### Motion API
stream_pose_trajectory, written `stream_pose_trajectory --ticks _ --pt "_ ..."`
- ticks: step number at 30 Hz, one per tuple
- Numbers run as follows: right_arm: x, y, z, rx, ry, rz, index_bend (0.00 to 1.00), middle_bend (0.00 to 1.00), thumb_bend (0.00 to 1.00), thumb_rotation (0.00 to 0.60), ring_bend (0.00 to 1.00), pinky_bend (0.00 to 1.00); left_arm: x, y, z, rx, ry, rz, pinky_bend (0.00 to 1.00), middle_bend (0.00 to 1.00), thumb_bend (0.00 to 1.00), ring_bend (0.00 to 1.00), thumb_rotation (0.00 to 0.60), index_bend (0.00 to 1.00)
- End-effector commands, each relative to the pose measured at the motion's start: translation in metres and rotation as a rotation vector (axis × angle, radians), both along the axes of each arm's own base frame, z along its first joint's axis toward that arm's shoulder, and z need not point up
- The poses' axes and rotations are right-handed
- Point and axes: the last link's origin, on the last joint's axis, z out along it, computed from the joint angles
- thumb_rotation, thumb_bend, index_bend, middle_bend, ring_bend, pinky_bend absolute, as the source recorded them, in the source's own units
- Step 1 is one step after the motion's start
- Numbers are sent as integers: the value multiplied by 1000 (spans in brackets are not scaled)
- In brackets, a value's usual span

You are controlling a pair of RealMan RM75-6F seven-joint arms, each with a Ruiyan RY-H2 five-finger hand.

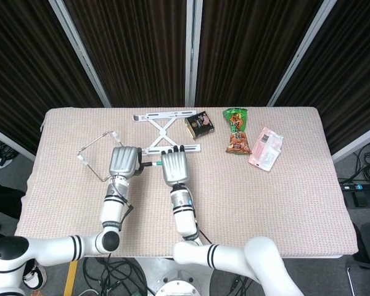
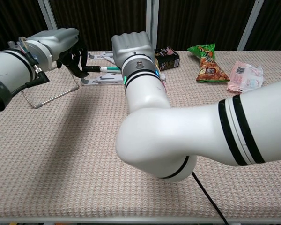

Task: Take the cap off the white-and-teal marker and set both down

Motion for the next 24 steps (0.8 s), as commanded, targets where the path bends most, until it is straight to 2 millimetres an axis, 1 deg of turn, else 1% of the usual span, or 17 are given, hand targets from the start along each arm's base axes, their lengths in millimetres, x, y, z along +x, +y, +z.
stream_pose_trajectory --ticks 1,7,13,17,24 --pt "-7 0 4 -11 3 -10 576 564 331 600 287 280 -7 0 4 -5 -12 8 642 732 297 603 600 694" --pt "-26 2 18 -15 -11 -32 576 564 332 600 287 280 -29 -1 17 6 -26 49 649 744 301 615 600 708" --pt "-53 10 36 -11 -12 -56 577 563 332 600 287 280 -50 -12 23 -11 -35 87 649 741 303 615 600 704" --pt "-76 19 45 8 3 -69 577 562 332 600 287 280 -62 -19 25 14 -64 104 649 737 303 611 600 695" --pt "-117 33 51 43 11 -94 577 561 332 600 287 281 -82 -31 32 103 -74 72 648 720 302 590 600 674"
